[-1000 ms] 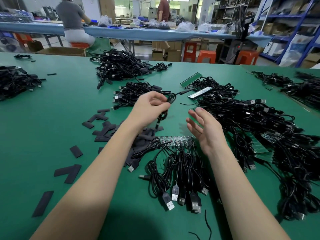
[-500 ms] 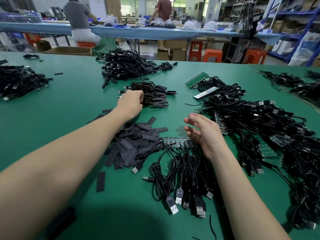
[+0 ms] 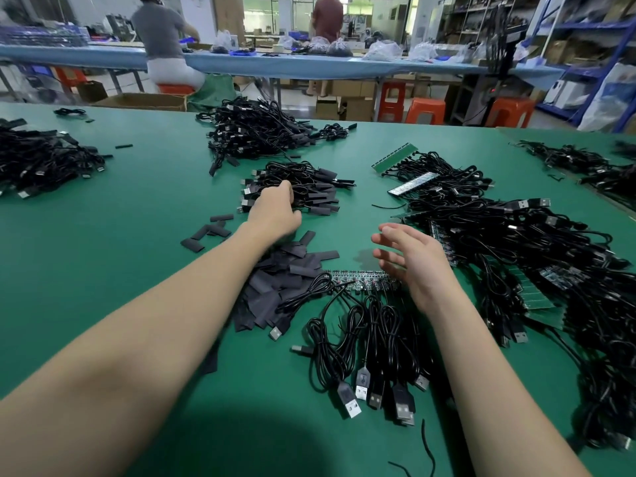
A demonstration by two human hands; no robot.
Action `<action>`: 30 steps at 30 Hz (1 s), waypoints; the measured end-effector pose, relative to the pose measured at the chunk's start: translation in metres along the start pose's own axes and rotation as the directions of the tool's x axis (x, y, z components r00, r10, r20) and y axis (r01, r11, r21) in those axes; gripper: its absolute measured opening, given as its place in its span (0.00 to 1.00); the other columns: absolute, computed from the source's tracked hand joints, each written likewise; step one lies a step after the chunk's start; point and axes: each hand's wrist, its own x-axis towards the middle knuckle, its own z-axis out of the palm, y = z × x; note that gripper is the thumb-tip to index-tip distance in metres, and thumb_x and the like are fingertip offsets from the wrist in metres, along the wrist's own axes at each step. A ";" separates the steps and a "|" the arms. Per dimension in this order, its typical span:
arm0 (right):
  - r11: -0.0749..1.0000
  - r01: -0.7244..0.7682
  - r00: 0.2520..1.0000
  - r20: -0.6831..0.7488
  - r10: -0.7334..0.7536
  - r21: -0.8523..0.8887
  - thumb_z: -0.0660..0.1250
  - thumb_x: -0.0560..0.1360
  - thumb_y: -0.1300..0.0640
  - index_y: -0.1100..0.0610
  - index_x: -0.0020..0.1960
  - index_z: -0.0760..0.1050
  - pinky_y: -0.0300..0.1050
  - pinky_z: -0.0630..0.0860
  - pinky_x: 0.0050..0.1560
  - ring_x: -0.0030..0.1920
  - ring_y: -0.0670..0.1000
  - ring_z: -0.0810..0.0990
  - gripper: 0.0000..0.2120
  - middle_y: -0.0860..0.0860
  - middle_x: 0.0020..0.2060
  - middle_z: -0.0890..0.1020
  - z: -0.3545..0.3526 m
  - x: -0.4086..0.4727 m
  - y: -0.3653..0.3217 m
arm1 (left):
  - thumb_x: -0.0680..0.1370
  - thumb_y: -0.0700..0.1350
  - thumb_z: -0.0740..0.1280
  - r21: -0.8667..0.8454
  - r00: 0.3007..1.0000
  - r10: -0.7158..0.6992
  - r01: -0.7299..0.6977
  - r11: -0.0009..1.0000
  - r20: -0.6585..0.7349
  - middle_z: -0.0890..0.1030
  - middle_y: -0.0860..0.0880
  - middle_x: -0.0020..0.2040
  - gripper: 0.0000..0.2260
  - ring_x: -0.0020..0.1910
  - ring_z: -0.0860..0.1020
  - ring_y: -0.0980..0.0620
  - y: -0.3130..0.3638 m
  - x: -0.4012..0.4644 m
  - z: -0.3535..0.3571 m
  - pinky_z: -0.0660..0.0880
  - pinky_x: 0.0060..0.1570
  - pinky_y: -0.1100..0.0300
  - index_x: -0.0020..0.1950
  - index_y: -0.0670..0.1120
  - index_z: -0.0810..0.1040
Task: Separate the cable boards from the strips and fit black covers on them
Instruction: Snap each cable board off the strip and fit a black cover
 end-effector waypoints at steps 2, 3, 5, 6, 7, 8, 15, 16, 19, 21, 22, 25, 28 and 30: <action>0.999 0.011 1.000 -0.006 -0.011 -0.031 0.69 0.79 0.58 0.56 0.52 0.81 0.37 0.81 0.37 0.36 0.47 0.83 0.03 0.49 0.41 0.87 -0.002 0.002 -0.001 | 0.77 0.44 0.67 -0.062 1.000 -0.006 0.005 0.998 -0.007 0.80 0.44 0.47 0.08 0.48 0.77 0.43 0.010 -0.010 0.001 0.77 0.49 0.49 0.53 0.43 0.73; 0.998 0.021 1.000 -0.009 -0.021 -0.062 0.69 0.79 0.58 0.55 0.52 0.81 0.38 0.81 0.38 0.36 0.47 0.84 0.04 0.49 0.40 0.87 -0.004 0.003 -0.002 | 0.77 0.44 0.67 -0.103 1.000 -0.007 0.006 0.995 -0.001 0.80 0.45 0.47 0.07 0.49 0.78 0.44 0.017 -0.015 0.001 0.77 0.51 0.50 0.53 0.44 0.74; 0.986 0.049 0.998 -0.018 -0.053 -0.158 0.69 0.79 0.57 0.55 0.52 0.81 0.37 0.80 0.37 0.35 0.45 0.83 0.04 0.48 0.39 0.87 -0.009 0.005 -0.002 | 0.77 0.47 0.68 -0.195 1.000 0.009 -0.007 0.981 0.008 0.80 0.49 0.46 0.05 0.48 0.78 0.48 0.037 -0.027 0.004 0.76 0.52 0.55 0.50 0.47 0.76; 0.973 0.065 0.997 -0.029 -0.073 -0.223 0.69 0.79 0.56 0.55 0.51 0.82 0.38 0.80 0.37 0.34 0.44 0.83 0.04 0.48 0.39 0.87 -0.012 0.006 -0.002 | 0.77 0.48 0.69 -0.241 1.000 0.031 -0.028 0.970 0.006 0.80 0.51 0.44 0.04 0.46 0.78 0.51 0.048 -0.034 0.007 0.75 0.51 0.59 0.48 0.49 0.77; 0.949 0.083 0.994 -0.044 -0.101 -0.305 0.69 0.79 0.55 0.54 0.49 0.82 0.39 0.79 0.38 0.33 0.44 0.82 0.04 0.47 0.39 0.87 -0.015 0.008 -0.002 | 0.77 0.48 0.69 -0.283 0.998 0.062 -0.059 0.957 0.002 0.79 0.53 0.41 0.04 0.42 0.77 0.56 0.059 -0.042 0.010 0.73 0.47 0.63 0.45 0.50 0.77; 0.905 0.103 0.988 -0.061 -0.140 -0.413 0.69 0.78 0.54 0.53 0.47 0.82 0.41 0.78 0.40 0.34 0.44 0.81 0.04 0.47 0.39 0.87 -0.019 0.009 -0.001 | 0.77 0.48 0.70 -0.320 0.995 0.096 -0.091 0.943 -0.002 0.78 0.56 0.37 0.04 0.37 0.76 0.61 0.070 -0.050 0.013 0.70 0.42 0.69 0.44 0.51 0.77; 0.514 -0.013 0.986 -0.097 -0.137 -0.858 0.68 0.74 0.50 0.50 0.46 0.84 0.46 0.80 0.51 0.45 0.52 0.84 0.07 0.51 0.42 0.87 -0.036 0.018 -0.007 | 0.77 0.49 0.68 -0.378 0.981 0.158 -0.105 0.920 0.110 0.77 0.57 0.34 0.05 0.34 0.74 0.61 0.097 -0.088 0.053 0.74 0.42 0.61 0.42 0.53 0.76; 0.544 -0.048 0.991 -0.109 -0.080 -0.838 0.68 0.74 0.51 0.51 0.48 0.84 0.48 0.83 0.50 0.43 0.52 0.86 0.08 0.52 0.42 0.87 -0.034 0.020 -0.007 | 0.77 0.49 0.68 -0.375 0.982 0.152 -0.100 0.922 0.111 0.77 0.57 0.34 0.05 0.34 0.75 0.59 0.096 -0.089 0.055 0.76 0.43 0.59 0.41 0.53 0.75; 0.642 -0.133 0.989 -0.144 0.036 -0.756 0.70 0.73 0.55 0.55 0.49 0.82 0.48 0.85 0.40 0.32 0.50 0.86 0.07 0.56 0.44 0.86 -0.029 0.020 -0.009 | 0.77 0.49 0.68 -0.377 0.987 0.142 -0.103 0.921 0.077 0.78 0.56 0.35 0.07 0.35 0.76 0.57 0.094 -0.091 0.056 0.76 0.42 0.59 0.39 0.55 0.74; 0.644 -0.150 0.986 -0.163 0.041 -0.750 0.71 0.72 0.56 0.55 0.47 0.81 0.49 0.85 0.41 0.32 0.50 0.86 0.05 0.57 0.46 0.85 -0.030 0.021 -0.009 | 0.77 0.49 0.68 -0.384 0.989 0.135 -0.100 0.918 0.065 0.78 0.56 0.34 0.08 0.34 0.76 0.57 0.094 -0.093 0.057 0.74 0.40 0.60 0.39 0.55 0.73; 0.647 -0.156 0.984 -0.171 0.039 -0.747 0.72 0.72 0.57 0.57 0.46 0.82 0.49 0.85 0.43 0.32 0.51 0.86 0.05 0.57 0.44 0.85 -0.030 0.021 -0.009 | 0.77 0.48 0.68 -0.386 0.989 0.132 -0.099 0.917 0.060 0.78 0.56 0.34 0.07 0.34 0.76 0.57 0.095 -0.094 0.057 0.74 0.40 0.60 0.39 0.55 0.74; 0.694 -0.175 0.983 -0.166 0.080 -0.699 0.74 0.72 0.59 0.63 0.44 0.82 0.49 0.85 0.46 0.31 0.50 0.84 0.06 0.56 0.34 0.85 -0.032 0.020 -0.009 | 0.77 0.48 0.68 -0.399 0.992 0.117 -0.090 0.912 0.045 0.77 0.55 0.33 0.08 0.32 0.75 0.59 0.098 -0.094 0.055 0.71 0.38 0.61 0.39 0.54 0.74; 0.803 -0.190 0.981 -0.131 0.141 -0.565 0.76 0.73 0.63 0.62 0.47 0.82 0.41 0.82 0.34 0.26 0.46 0.79 0.05 0.53 0.29 0.80 -0.032 0.013 -0.012 | 0.79 0.48 0.66 -0.399 0.994 0.111 -0.103 0.911 -0.001 0.76 0.54 0.33 0.09 0.34 0.74 0.54 0.100 -0.094 0.050 0.70 0.37 0.59 0.39 0.51 0.74; 0.879 -0.181 0.983 -0.063 0.171 -0.441 0.75 0.73 0.64 0.60 0.45 0.83 0.38 0.80 0.30 0.26 0.43 0.78 0.02 0.52 0.31 0.81 -0.035 0.009 -0.017 | 0.82 0.51 0.62 -0.299 0.985 0.146 -0.168 0.939 -0.093 0.75 0.50 0.36 0.12 0.40 0.74 0.47 0.105 -0.094 0.046 0.69 0.40 0.55 0.40 0.49 0.73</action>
